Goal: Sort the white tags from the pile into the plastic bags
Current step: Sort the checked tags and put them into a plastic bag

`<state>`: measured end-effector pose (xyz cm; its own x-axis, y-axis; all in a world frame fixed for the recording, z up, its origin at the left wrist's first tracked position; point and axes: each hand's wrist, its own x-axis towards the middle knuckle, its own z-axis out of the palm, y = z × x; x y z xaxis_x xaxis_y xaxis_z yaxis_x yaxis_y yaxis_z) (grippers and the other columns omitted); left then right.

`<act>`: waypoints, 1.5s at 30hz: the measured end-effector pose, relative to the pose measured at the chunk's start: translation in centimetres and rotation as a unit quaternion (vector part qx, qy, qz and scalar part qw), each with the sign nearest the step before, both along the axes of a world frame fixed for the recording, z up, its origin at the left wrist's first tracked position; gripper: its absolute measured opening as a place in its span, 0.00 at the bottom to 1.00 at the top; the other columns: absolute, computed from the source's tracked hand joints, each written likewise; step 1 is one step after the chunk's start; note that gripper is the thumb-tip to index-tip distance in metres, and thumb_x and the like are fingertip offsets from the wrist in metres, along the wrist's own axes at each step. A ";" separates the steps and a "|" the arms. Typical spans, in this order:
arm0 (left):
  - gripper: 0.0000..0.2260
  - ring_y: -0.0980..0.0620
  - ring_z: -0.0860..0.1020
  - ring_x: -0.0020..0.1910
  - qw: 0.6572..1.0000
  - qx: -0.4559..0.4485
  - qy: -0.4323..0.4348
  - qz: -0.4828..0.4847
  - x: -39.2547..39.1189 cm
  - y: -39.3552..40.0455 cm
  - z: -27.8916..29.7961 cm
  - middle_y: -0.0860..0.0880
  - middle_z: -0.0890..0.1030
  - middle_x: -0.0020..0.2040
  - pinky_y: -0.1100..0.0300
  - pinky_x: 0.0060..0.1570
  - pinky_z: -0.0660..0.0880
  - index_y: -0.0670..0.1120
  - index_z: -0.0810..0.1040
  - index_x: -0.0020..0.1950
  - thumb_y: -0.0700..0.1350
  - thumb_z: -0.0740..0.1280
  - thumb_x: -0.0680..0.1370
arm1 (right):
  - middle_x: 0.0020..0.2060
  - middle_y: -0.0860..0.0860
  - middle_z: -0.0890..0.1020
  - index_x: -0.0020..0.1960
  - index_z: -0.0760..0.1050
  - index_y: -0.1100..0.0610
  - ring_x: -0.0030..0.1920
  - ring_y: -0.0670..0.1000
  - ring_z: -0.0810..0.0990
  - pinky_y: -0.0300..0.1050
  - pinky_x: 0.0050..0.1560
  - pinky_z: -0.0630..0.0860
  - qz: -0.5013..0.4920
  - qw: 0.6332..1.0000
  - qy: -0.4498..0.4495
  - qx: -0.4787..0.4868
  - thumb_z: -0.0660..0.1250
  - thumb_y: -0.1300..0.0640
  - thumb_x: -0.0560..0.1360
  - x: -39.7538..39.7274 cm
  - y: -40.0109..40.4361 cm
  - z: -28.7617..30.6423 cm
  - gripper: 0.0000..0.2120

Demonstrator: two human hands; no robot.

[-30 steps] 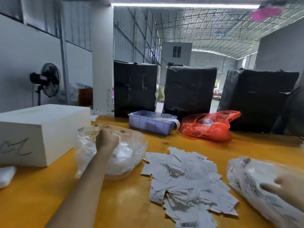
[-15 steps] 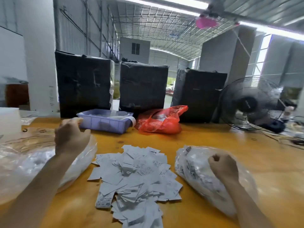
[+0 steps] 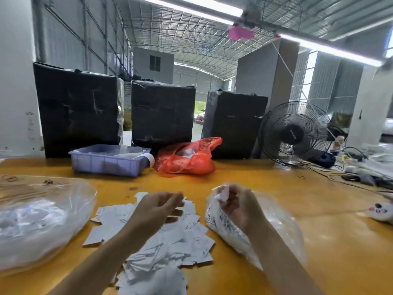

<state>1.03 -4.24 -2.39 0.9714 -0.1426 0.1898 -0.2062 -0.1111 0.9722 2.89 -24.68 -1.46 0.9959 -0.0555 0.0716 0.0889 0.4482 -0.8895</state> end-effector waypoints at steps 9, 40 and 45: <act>0.13 0.54 0.79 0.31 0.968 -0.132 0.195 -0.087 0.3 2.1 0.5 0.45 0.82 0.36 0.64 0.30 0.76 0.38 0.85 0.46 0.41 0.76 0.63 | 0.33 0.46 0.80 0.40 0.77 0.57 0.34 0.42 0.76 0.34 0.37 0.71 0.005 0.949 -0.199 -0.243 0.64 0.67 0.76 -1.8 6.5 -2.2 0.08; 0.10 0.58 0.75 0.28 0.994 -0.008 0.104 -0.030 0.9 2.7 -1.2 0.49 0.81 0.31 0.65 0.33 0.72 0.42 0.83 0.40 0.45 0.76 0.63 | 0.29 0.49 0.79 0.37 0.78 0.56 0.30 0.46 0.76 0.39 0.34 0.72 0.079 0.972 -0.032 -0.218 0.71 0.49 0.70 -0.9 6.7 -3.6 0.10; 0.05 0.57 0.72 0.23 0.993 -0.036 0.098 0.059 1.7 3.6 -1.8 0.48 0.81 0.31 0.65 0.27 0.67 0.40 0.82 0.41 0.40 0.75 0.69 | 0.37 0.46 0.80 0.46 0.81 0.57 0.38 0.45 0.78 0.36 0.41 0.76 -0.062 0.834 -0.116 -0.536 0.67 0.58 0.76 -0.2 5.3 -4.6 0.05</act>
